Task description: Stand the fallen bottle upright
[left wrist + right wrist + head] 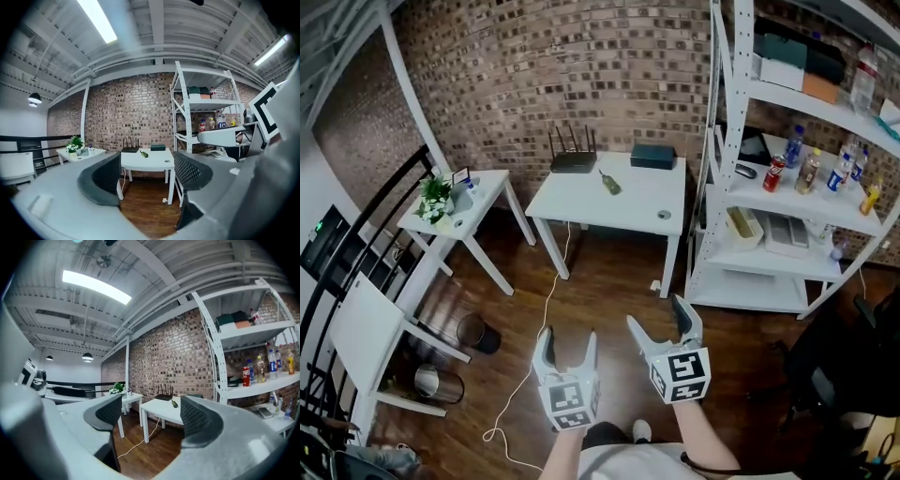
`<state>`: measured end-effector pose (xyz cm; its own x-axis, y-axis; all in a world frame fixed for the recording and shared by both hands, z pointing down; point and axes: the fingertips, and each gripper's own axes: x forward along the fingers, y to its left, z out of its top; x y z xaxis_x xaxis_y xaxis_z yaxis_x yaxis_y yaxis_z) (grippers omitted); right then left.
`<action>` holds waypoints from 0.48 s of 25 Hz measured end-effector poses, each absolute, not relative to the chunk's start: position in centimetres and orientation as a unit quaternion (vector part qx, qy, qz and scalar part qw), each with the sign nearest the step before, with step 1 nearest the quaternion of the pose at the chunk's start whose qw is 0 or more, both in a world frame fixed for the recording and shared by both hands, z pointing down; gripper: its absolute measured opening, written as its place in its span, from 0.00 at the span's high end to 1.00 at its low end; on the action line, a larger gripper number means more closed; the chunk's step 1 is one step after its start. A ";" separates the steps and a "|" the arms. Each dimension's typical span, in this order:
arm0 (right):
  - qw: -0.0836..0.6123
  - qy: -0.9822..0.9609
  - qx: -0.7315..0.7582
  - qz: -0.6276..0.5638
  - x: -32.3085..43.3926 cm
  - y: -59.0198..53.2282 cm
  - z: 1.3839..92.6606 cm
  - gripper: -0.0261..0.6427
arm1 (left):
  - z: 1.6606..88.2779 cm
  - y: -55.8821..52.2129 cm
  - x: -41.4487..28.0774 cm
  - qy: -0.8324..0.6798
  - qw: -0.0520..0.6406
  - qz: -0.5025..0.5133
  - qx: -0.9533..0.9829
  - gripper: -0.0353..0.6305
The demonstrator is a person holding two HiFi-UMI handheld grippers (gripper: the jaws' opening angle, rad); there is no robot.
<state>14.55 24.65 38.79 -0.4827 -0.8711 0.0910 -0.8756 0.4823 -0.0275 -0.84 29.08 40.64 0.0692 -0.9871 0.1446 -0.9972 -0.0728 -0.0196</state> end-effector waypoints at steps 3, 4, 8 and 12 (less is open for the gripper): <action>0.045 -0.867 0.495 0.042 13.4 21.4 39.5 0.40 | 41.8 25.5 -1.6 -0.676 0.061 0.067 0.731 0.41; 0.048 -0.868 0.492 0.041 12.8 20.3 39.7 0.40 | 42.2 24.0 -2.0 -0.675 0.065 0.067 0.732 0.41; 0.059 -0.871 0.486 0.039 10.9 14.4 41.6 0.40 | 43.7 16.9 -3.1 -0.665 0.063 0.064 0.741 0.42; 0.071 -0.875 0.477 0.045 8.3 6.1 43.2 0.40 | 44.5 8.7 -5.5 -0.658 0.065 0.059 0.748 0.42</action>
